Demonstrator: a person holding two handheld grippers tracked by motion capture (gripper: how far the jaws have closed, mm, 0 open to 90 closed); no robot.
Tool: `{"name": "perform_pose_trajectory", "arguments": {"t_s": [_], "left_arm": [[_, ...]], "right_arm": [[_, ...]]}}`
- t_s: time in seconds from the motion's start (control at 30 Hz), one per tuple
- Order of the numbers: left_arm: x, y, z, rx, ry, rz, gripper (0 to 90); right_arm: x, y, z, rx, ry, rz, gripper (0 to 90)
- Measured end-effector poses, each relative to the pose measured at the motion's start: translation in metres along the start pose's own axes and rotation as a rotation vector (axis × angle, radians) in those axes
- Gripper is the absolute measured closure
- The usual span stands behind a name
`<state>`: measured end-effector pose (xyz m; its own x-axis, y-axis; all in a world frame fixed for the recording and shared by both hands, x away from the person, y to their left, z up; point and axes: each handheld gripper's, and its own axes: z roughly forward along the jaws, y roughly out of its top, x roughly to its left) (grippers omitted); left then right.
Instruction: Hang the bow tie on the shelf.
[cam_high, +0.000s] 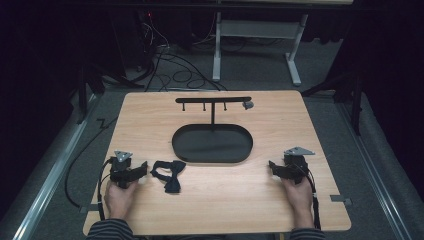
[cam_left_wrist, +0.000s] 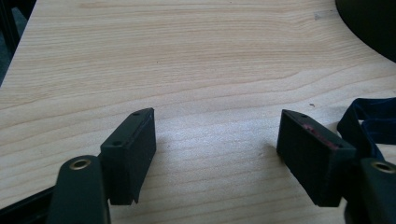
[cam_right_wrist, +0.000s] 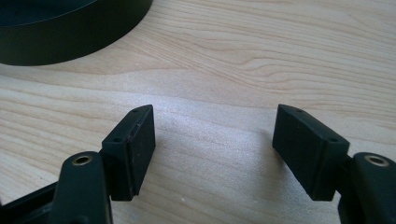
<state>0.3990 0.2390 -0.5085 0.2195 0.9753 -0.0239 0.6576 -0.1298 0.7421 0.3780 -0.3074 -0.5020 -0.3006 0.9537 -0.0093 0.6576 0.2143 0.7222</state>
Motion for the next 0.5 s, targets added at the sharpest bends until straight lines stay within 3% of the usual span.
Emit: {"name": "perform_pose_trajectory", "arguments": {"t_s": [0.2,0.5], "left_arm": [[-0.0016,0.0007,0.0005,0.003,0.013,-0.009,28.9],[-0.0003,0.0008,-0.0017,0.012,0.005,-0.011,28.9]], "right_arm": [[-0.0049,-0.0006,-0.0008,-0.013,0.037,0.033,31.4],[-0.0031,-0.0004,-0.0005,-0.007,0.031,0.013,31.2]]}}
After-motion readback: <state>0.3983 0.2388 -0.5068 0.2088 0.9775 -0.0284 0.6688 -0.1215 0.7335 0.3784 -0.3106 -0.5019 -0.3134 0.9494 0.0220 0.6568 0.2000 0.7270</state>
